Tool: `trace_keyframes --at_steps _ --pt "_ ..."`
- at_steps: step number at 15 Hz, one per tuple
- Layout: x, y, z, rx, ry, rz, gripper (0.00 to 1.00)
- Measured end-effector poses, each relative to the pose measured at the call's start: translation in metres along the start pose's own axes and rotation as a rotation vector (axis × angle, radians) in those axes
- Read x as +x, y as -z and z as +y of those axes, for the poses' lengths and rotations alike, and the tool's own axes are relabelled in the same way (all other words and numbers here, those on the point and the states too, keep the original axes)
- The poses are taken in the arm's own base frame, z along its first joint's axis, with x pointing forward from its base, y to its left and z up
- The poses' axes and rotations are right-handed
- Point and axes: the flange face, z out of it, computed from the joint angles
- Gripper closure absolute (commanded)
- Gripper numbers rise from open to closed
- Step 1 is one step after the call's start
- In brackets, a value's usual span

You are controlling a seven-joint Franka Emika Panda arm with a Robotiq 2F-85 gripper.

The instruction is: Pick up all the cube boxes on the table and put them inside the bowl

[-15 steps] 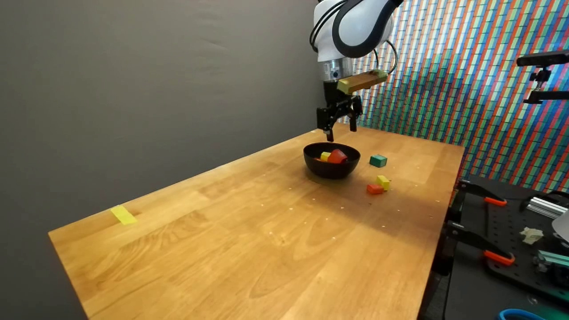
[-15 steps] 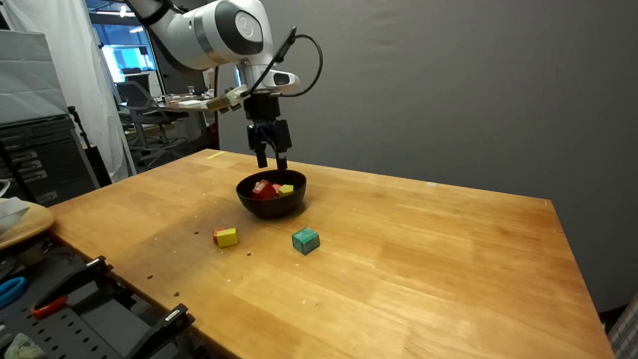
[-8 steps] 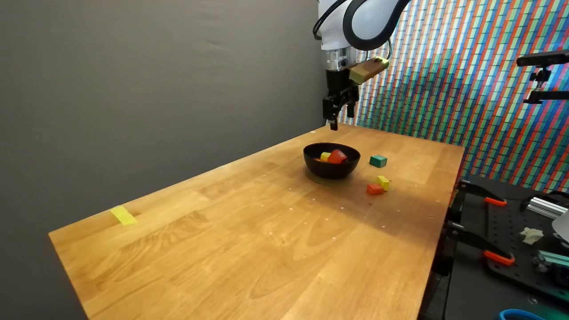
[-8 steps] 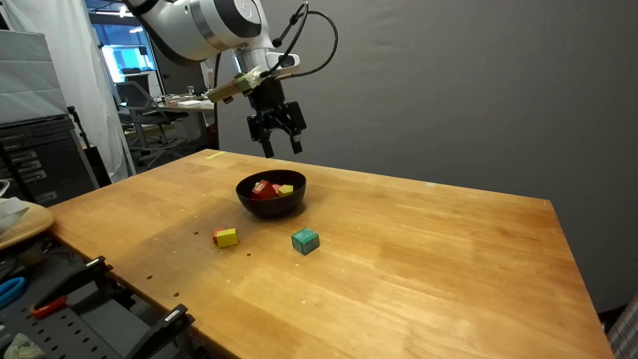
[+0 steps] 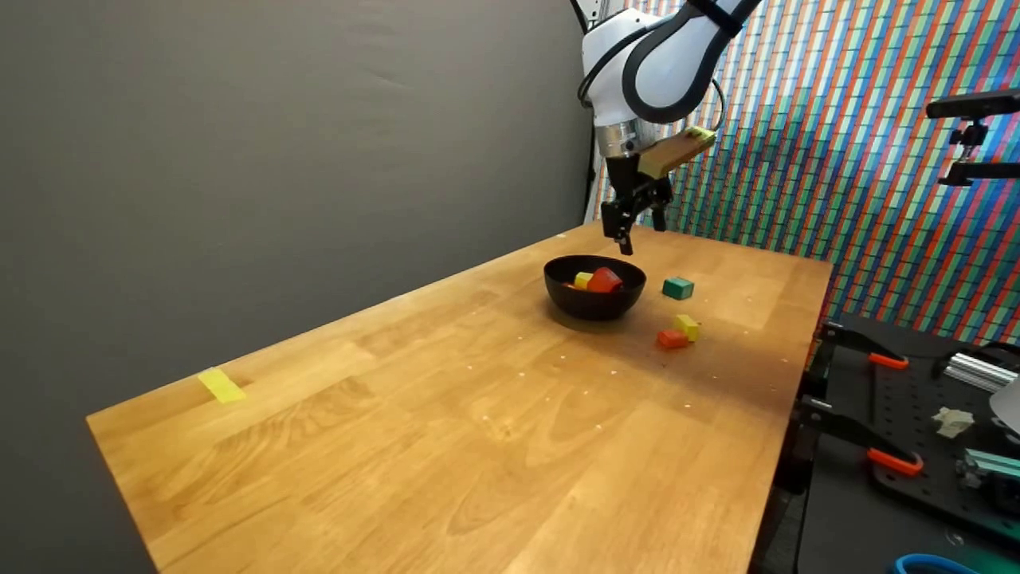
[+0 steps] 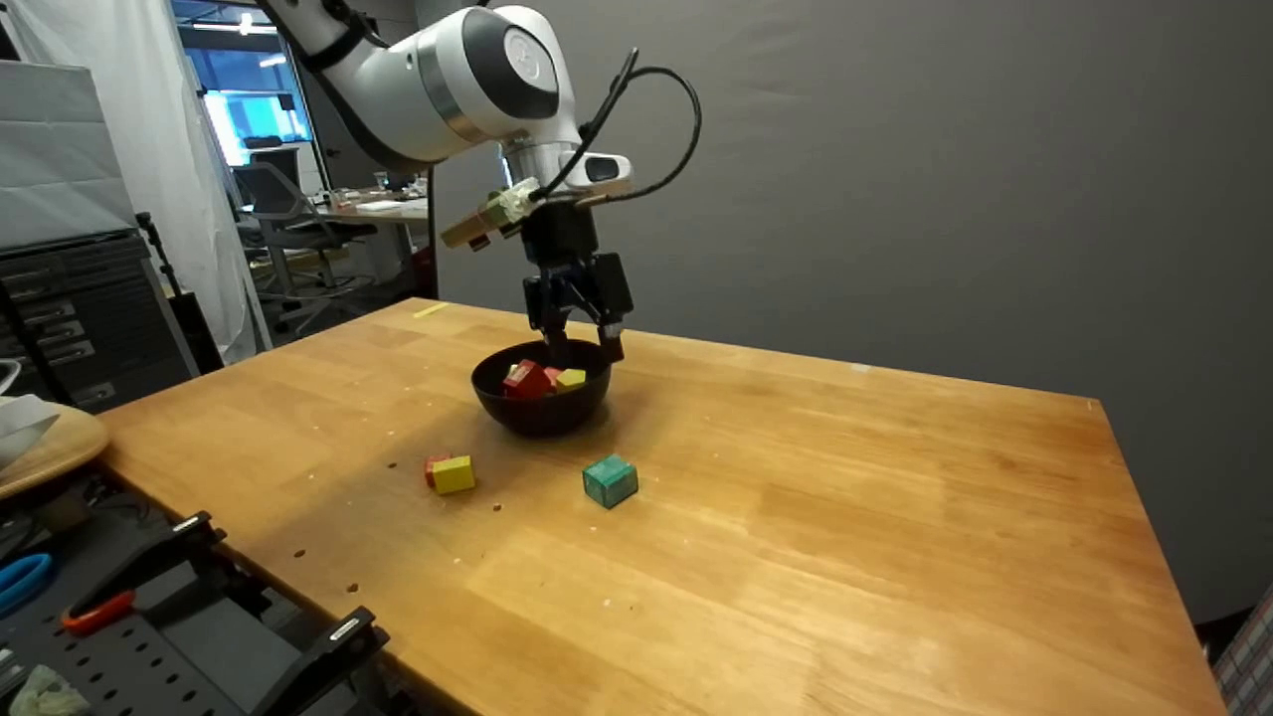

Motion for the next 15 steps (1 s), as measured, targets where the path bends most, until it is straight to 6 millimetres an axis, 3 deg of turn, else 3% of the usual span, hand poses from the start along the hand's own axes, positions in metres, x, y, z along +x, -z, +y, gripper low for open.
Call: trace_keyframes --at_steps 6,8,11,12,13,14,15 --pt "-0.005 -0.069 0.076 0.163 0.027 0.16 0.0" --pt "-0.009 -0.095 0.085 0.193 0.09 0.229 0.0" --pt "-0.018 -0.134 0.078 0.251 0.2 0.274 0.0" --pt "-0.018 -0.14 0.076 0.264 0.229 0.286 0.25" --pt "-0.018 -0.143 0.077 0.276 0.254 0.294 0.26" --pt "-0.019 -0.145 0.079 0.289 0.276 0.299 0.34" --pt "-0.02 -0.146 0.082 0.298 0.291 0.297 0.1"
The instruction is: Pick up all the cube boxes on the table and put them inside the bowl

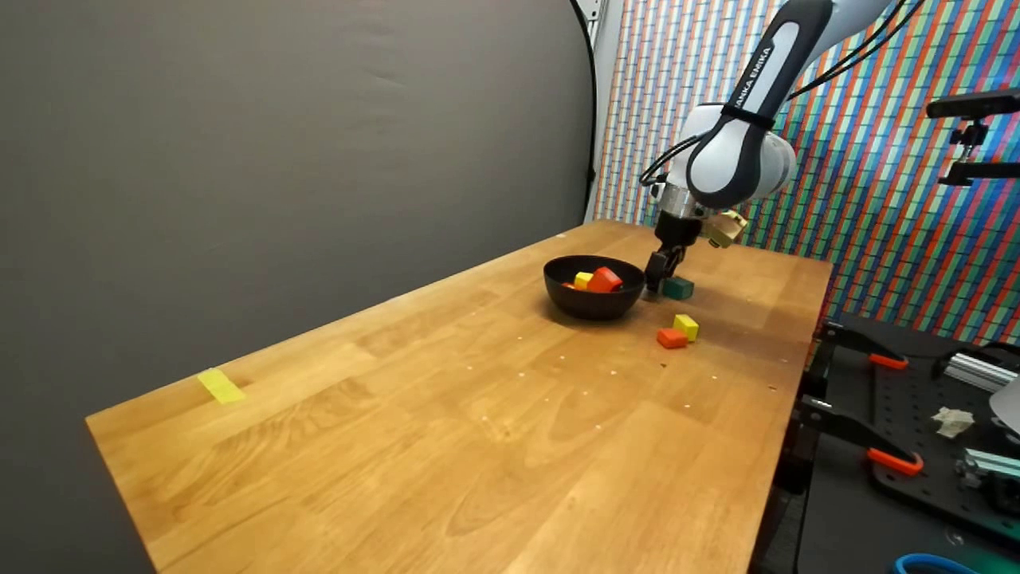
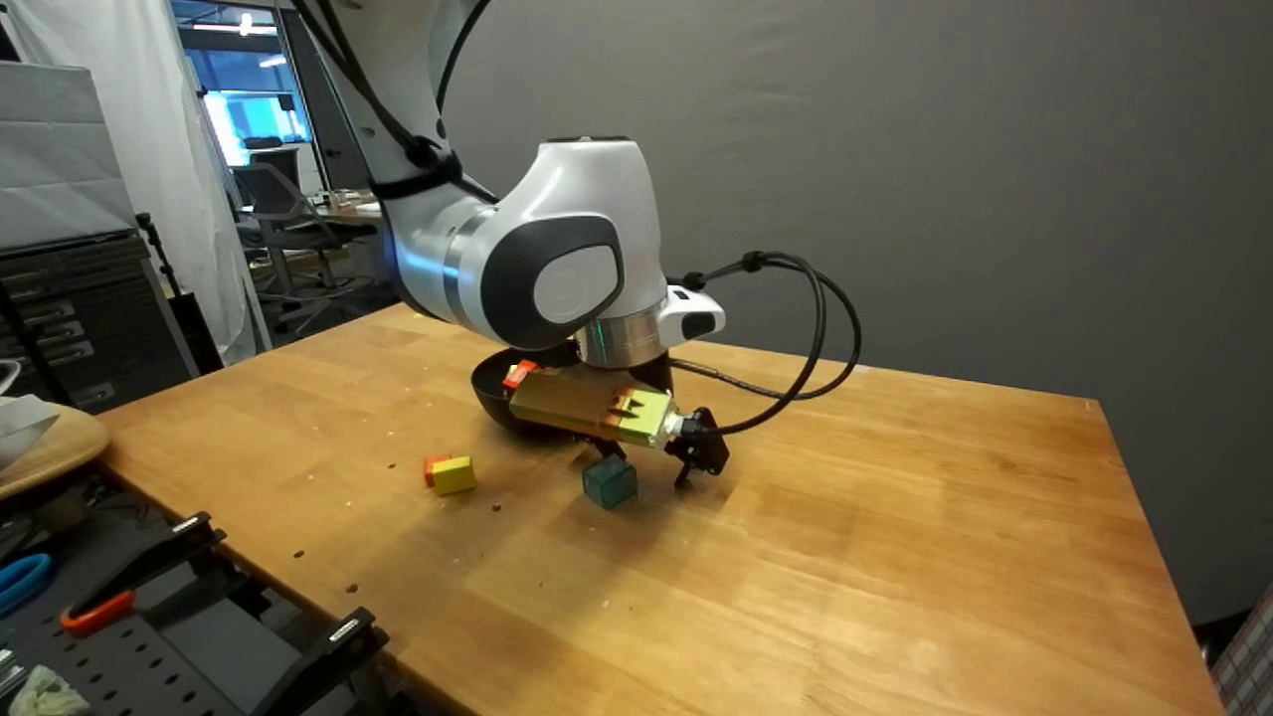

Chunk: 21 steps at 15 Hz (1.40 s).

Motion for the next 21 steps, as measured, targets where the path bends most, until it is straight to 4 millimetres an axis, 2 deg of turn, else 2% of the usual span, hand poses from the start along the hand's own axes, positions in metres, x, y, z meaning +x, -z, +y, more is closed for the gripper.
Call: trace_keyframes --at_steps 3,8,10,13,15,21 --pt "-0.005 0.001 0.005 0.009 0.009 -0.039 0.0" --pt "-0.02 0.012 0.005 -0.01 0.017 -0.207 0.0" --pt "-0.021 0.018 -0.002 -0.021 0.023 -0.274 0.26" --pt "-0.022 0.021 -0.013 -0.018 0.029 -0.345 0.51" --pt "-0.018 0.022 -0.018 -0.017 0.035 -0.367 0.64" --pt "-0.019 0.025 -0.026 -0.006 0.031 -0.456 0.65"
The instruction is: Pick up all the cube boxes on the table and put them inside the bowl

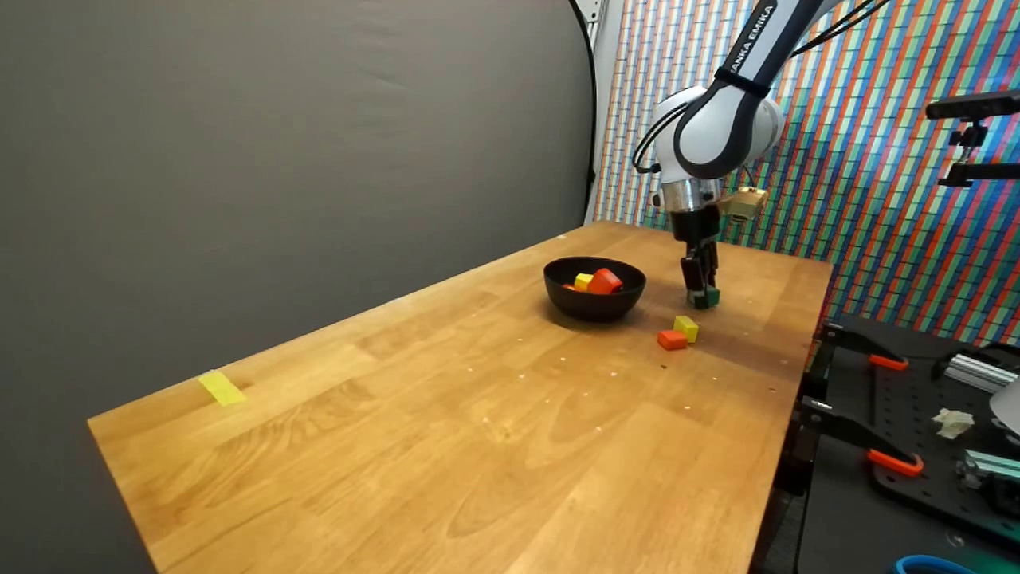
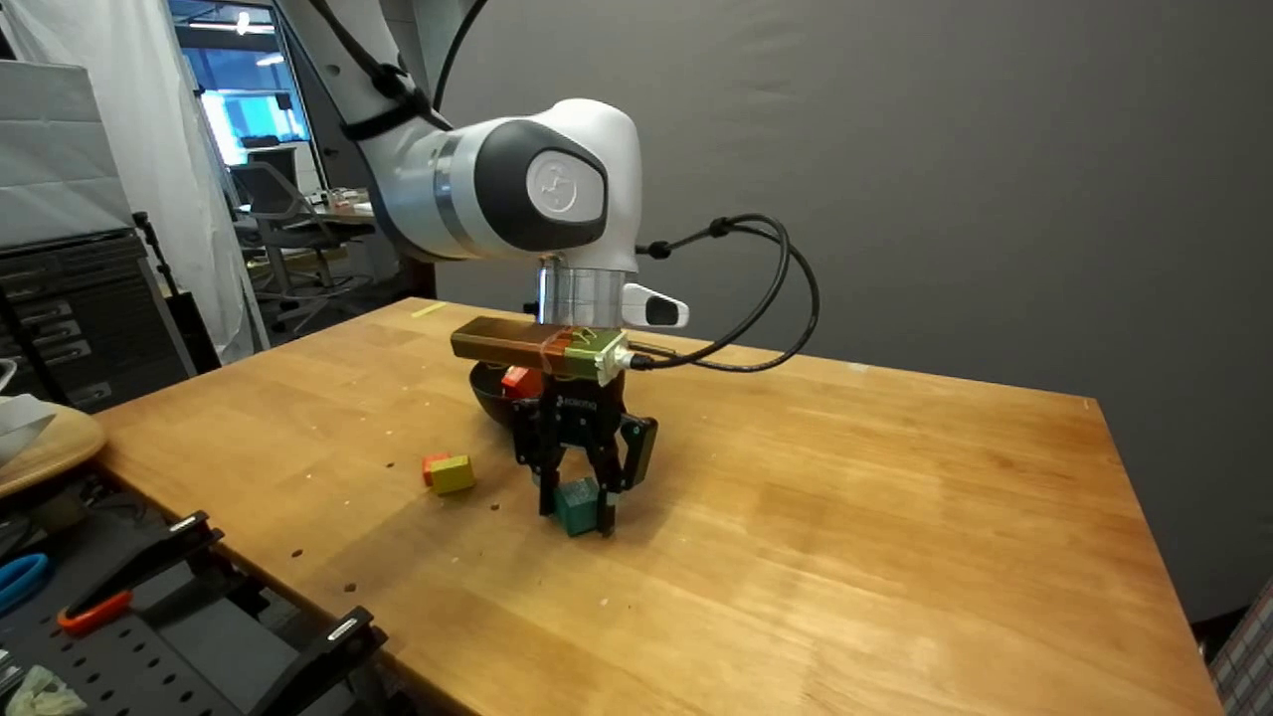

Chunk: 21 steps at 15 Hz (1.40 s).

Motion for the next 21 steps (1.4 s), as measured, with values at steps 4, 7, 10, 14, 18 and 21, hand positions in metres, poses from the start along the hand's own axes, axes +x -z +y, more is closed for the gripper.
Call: trace_keyframes --at_steps 4,7,10,14,18,21 --pt "0.0 0.042 -0.035 -0.053 -0.068 0.044 0.65" --pt "-0.003 0.104 -0.072 -0.117 -0.12 0.169 0.65" --pt "-0.004 0.152 -0.096 -0.118 -0.152 0.272 0.65" --pt "0.032 0.145 -0.101 -0.041 -0.209 0.264 0.65" --pt "0.093 0.11 -0.108 -0.014 -0.22 0.223 0.07" --pt "0.115 0.105 -0.114 -0.02 -0.215 0.23 0.0"
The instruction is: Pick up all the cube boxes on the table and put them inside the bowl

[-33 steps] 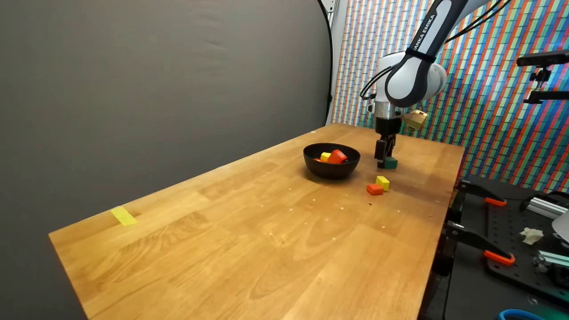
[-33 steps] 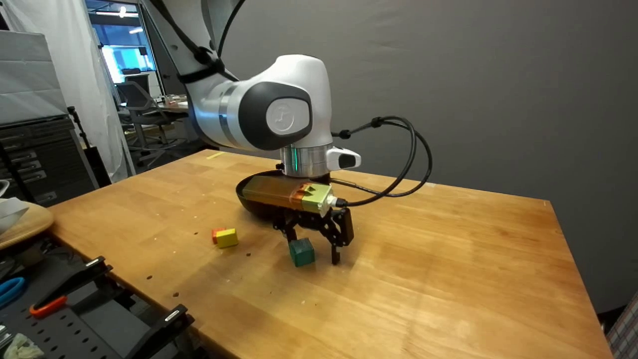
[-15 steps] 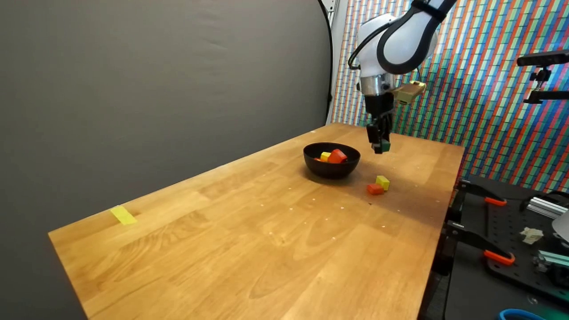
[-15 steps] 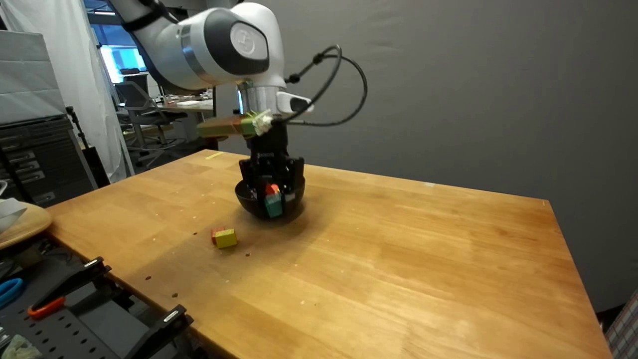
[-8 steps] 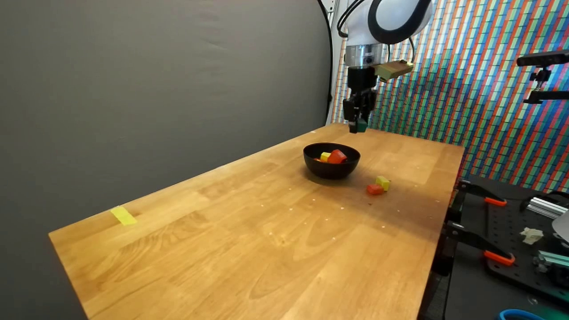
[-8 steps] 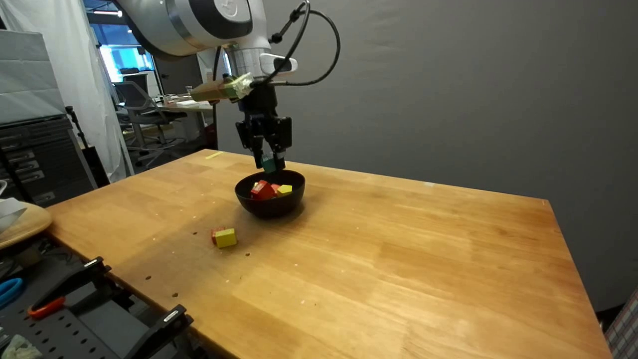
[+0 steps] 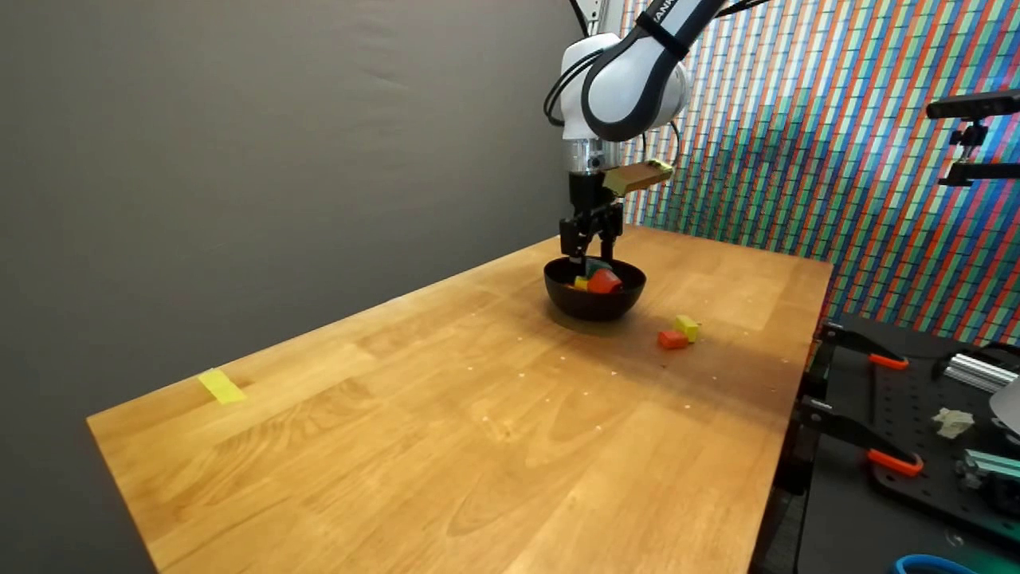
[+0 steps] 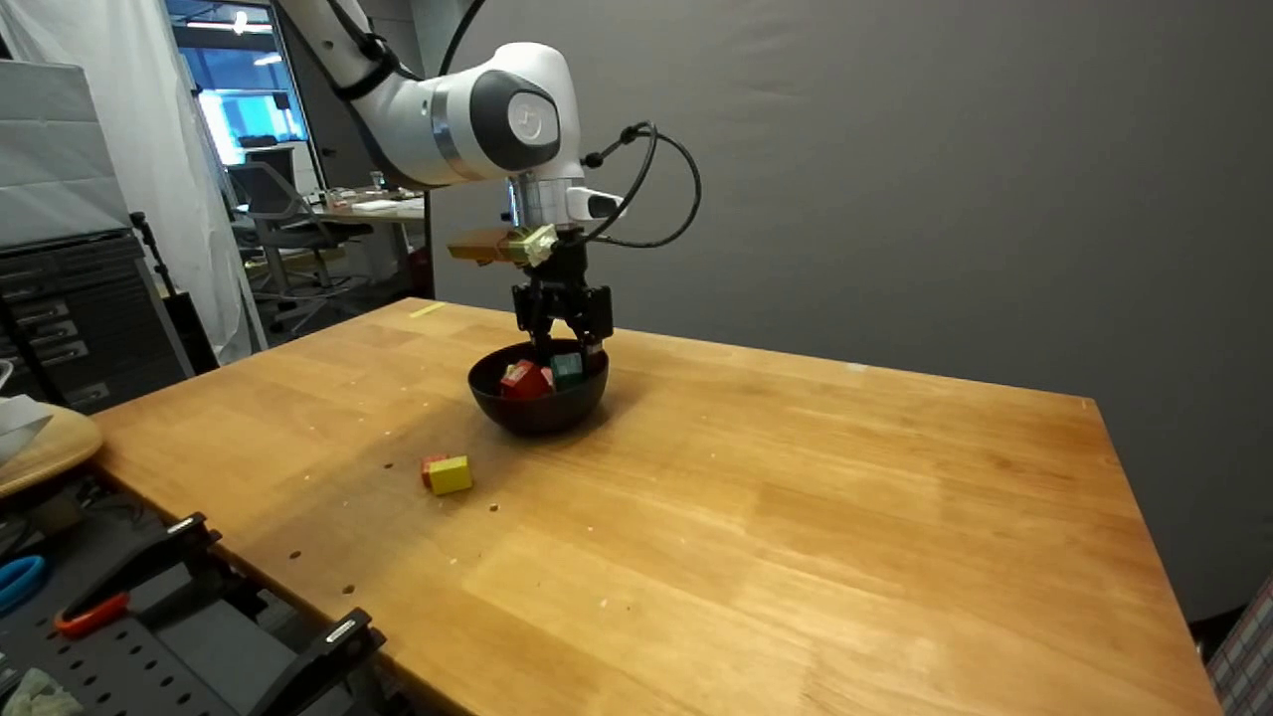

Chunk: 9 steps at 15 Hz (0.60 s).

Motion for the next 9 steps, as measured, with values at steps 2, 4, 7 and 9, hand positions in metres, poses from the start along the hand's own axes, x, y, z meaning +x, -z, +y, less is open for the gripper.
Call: trace_keyframes --at_steps 2,4,7,9 --pt "0.002 0.01 -0.003 -0.002 0.006 0.018 0.0" --pt "-0.003 0.025 -0.004 -0.001 0.013 0.029 0.0" --pt "-0.031 0.046 -0.005 -0.042 0.05 -0.034 0.0" --pt "-0.061 0.05 -0.006 -0.074 0.068 -0.105 0.0"
